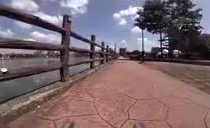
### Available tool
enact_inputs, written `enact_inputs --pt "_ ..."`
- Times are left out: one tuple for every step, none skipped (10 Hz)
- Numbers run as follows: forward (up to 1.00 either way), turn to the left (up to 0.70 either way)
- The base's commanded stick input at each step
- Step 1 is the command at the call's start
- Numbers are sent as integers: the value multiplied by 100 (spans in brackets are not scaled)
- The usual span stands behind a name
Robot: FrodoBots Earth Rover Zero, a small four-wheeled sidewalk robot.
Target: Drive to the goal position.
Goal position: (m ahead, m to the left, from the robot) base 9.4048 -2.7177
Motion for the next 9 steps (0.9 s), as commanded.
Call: enact_inputs --pt "70 0" --pt "70 0" --pt "70 0" --pt "70 0" --pt "70 0" --pt "70 0" --pt "70 0" --pt "70 0" --pt "70 0"
